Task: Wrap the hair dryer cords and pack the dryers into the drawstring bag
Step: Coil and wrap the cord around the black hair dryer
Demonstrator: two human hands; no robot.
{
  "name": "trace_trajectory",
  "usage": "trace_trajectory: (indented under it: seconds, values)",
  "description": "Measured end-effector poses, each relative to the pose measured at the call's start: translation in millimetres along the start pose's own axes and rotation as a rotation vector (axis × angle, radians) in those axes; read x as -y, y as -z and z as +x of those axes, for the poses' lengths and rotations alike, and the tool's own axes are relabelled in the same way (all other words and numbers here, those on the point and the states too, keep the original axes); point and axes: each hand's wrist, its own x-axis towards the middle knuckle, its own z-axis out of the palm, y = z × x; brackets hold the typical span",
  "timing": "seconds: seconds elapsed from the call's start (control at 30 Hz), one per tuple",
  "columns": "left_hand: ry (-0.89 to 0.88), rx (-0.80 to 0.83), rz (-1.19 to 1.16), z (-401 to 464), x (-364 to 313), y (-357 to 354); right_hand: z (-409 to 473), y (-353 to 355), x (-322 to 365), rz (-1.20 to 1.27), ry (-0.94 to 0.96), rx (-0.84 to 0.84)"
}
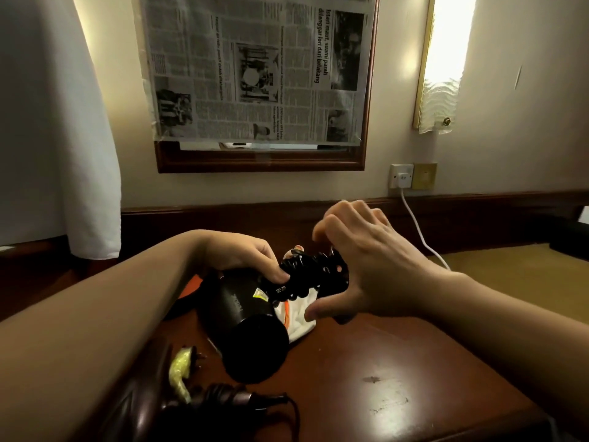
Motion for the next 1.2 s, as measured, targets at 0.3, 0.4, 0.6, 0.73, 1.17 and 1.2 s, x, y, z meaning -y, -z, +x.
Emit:
trace_trajectory:
  seconds: [0.3, 0.4, 0.6, 0.73, 1.17, 1.2]
  values:
    - [0.042, -0.065, 0.127, 46, 9, -29, -22, -39, -10, 0.129, -0.144, 0.306]
    - [-0.005, -0.183, 0.162, 59, 16, -33, -37, -61, -15, 0.146, -0.194, 0.321]
    - [-0.058, -0.579, 0.160, 81, 40, -54, -67, -102, -39, 0.119, -0.418, 0.263]
    - [-0.086, -0.644, 0.217, 103, 55, -88, -89, -122, -55, 0.152, -0.570, 0.301]
    - [-0.039, -0.486, 0.373, 182, 53, -124, -154, -141, -67, 0.136, -0.698, 0.462]
    - [-0.036, -0.478, 0.374, 186, 54, -124, -154, -139, -69, 0.110, -0.695, 0.467]
